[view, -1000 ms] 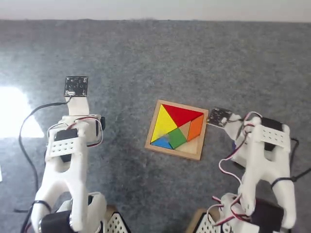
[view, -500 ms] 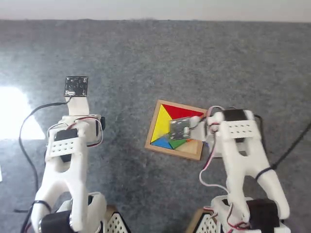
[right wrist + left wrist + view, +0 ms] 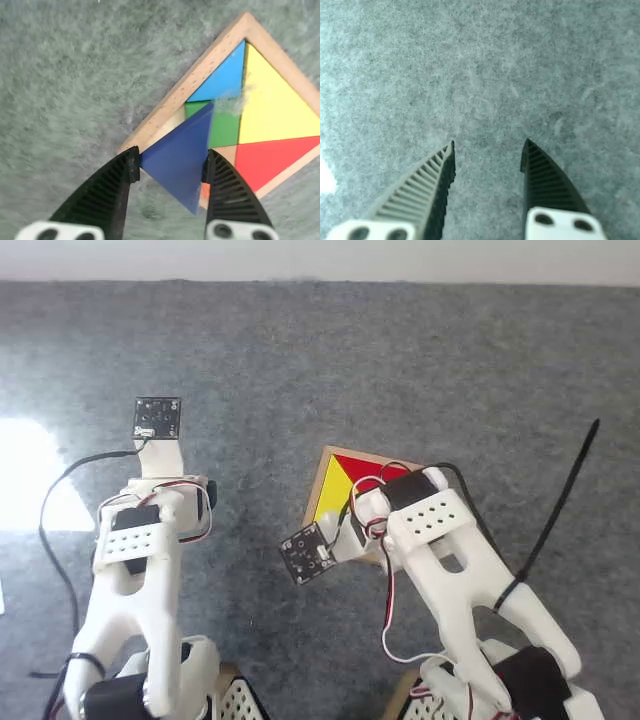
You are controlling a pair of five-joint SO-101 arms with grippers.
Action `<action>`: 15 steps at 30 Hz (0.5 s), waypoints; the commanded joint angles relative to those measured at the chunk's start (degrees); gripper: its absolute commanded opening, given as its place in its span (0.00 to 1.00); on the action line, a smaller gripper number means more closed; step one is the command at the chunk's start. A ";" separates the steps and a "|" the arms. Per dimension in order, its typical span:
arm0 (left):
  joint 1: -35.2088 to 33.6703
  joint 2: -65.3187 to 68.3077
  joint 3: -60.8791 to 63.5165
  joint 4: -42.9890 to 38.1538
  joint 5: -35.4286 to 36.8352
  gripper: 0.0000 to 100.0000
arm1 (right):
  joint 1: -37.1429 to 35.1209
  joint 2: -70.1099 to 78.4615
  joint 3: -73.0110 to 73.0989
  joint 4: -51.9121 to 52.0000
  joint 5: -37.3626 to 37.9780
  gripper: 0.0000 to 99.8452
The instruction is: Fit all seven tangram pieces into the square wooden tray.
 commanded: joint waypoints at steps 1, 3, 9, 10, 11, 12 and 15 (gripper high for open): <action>0.18 -0.09 -0.40 0.09 -0.26 0.21 | 2.15 -0.04 -1.58 -1.36 5.54 0.14; 0.62 -0.09 -0.40 0.09 -0.26 0.21 | 3.91 -0.04 -1.14 -1.54 7.91 0.14; 3.69 -0.09 -0.13 0.79 -0.26 0.21 | 5.76 3.30 0.18 -5.58 8.62 0.14; 3.96 -0.09 0.04 0.79 -0.26 0.21 | 5.93 4.18 0.09 -6.29 8.62 0.14; 3.96 -0.09 0.13 0.79 -0.26 0.21 | 5.93 4.97 0.09 -7.08 8.62 0.14; 3.96 -0.09 0.13 0.79 -0.26 0.21 | 5.93 5.76 0.09 -7.34 8.62 0.14; 3.96 -0.09 0.22 0.79 -0.26 0.21 | 6.02 6.81 0.09 -7.52 8.88 0.14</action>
